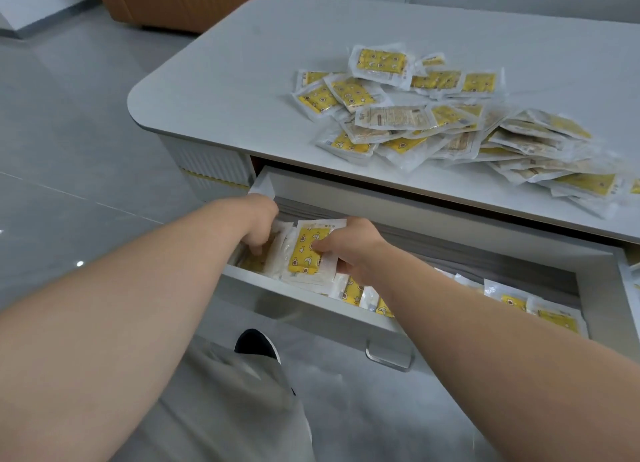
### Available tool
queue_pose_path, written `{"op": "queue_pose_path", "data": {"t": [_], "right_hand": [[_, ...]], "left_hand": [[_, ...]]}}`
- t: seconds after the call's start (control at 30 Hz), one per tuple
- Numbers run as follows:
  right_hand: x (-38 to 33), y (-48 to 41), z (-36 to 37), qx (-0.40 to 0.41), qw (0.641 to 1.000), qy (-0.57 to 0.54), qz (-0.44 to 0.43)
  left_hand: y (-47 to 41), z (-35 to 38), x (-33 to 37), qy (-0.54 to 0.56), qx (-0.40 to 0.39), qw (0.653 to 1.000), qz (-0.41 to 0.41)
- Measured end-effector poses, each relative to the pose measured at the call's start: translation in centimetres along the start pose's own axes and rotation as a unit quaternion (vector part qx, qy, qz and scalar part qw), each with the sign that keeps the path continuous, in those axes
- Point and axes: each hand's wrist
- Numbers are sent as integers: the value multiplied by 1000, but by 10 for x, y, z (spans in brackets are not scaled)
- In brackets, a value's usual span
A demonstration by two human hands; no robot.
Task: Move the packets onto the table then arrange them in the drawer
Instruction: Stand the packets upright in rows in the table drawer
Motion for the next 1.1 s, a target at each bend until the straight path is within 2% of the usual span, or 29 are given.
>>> {"op": "queue_pose_path", "data": {"t": [0.3, 0.4, 0.47, 0.57, 0.63, 0.9, 1.0, 1.1], "right_hand": [[1, -20, 41, 4, 998, 59, -33], [2, -23, 47, 0, 988, 140, -60], [2, -22, 49, 7, 963, 256, -88], [1, -18, 50, 27, 894, 435, -99], [4, -17, 49, 42, 859, 502, -90], [3, -13, 53, 54, 843, 524, -104], [-6, -2, 41, 64, 856, 492, -143], [-19, 15, 19, 85, 857, 467, -203]], "left_hand": [[10, -31, -18, 44, 17, 999, 10], [7, -32, -21, 23, 7, 1000, 7], [9, -34, -21, 21, 1, 1000, 5], [13, -39, -20, 34, -3, 999, 3], [17, -43, -20, 49, -3, 999, 2], [36, -70, -11, 62, 66, 996, 5], [44, -80, -3, 80, 135, 988, 10], [46, -84, 8, 141, 221, 965, 27]]}}
Point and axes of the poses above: each hand's wrist, its own y-axis away from the middle knuckle, its own z-axis out of the palm, x = y × z, and after that the axes turned 6 degrees about -z, right-handed
